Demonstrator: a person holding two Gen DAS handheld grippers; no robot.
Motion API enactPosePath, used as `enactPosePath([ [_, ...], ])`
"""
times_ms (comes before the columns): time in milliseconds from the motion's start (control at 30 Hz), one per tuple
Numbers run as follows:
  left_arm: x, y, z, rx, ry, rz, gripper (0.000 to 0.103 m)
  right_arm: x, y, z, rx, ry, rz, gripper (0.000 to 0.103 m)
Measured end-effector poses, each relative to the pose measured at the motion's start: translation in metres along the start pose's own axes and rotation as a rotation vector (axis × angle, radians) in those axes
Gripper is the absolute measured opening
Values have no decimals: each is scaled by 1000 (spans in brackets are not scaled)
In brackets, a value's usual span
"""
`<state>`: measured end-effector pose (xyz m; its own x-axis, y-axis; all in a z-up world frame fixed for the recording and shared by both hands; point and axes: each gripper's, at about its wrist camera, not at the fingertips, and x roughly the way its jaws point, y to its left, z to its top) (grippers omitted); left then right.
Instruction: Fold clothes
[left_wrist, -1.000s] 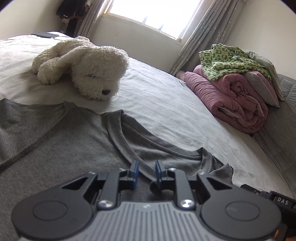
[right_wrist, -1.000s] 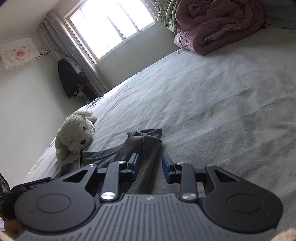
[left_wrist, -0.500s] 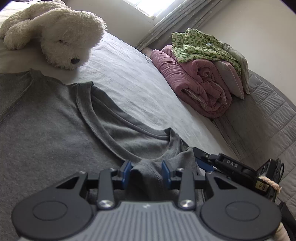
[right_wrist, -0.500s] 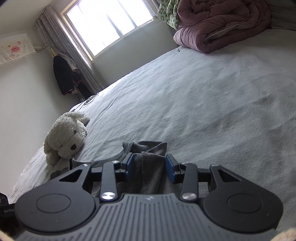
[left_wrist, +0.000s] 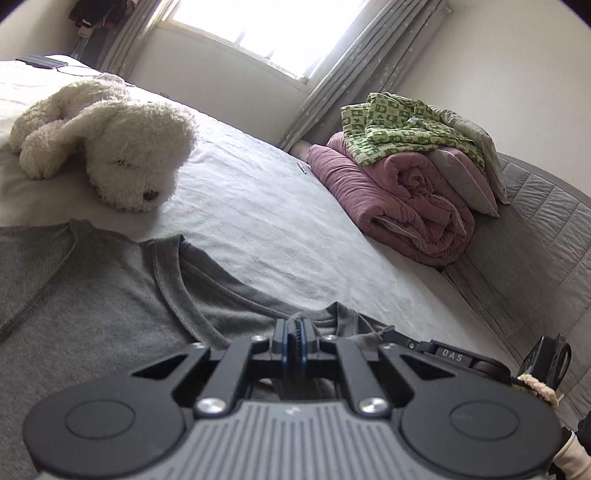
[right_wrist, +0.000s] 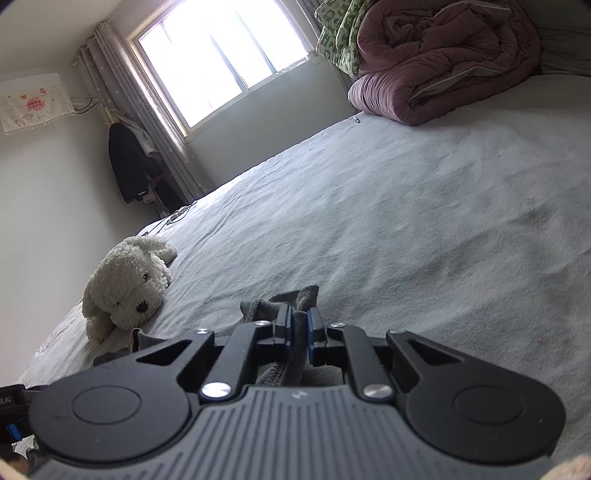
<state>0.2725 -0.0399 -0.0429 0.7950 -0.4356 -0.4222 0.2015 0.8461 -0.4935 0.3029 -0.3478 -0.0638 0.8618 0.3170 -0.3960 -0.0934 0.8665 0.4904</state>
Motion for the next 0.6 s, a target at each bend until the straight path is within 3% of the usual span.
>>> enactPosePath([
  [300,25,4,-16,82,69,144,12,11,-5,-5,17,57,-25,11],
  [400,24,6,-17,75,67,138,12,8,-4,-4,16,48,-23,17],
  [533,19,8,-13,39,70,125,15,2,-5,-2,26,30,-6,41],
  [600,16,12,-10,12,72,119,18,-3,-3,-1,19,31,-2,41],
])
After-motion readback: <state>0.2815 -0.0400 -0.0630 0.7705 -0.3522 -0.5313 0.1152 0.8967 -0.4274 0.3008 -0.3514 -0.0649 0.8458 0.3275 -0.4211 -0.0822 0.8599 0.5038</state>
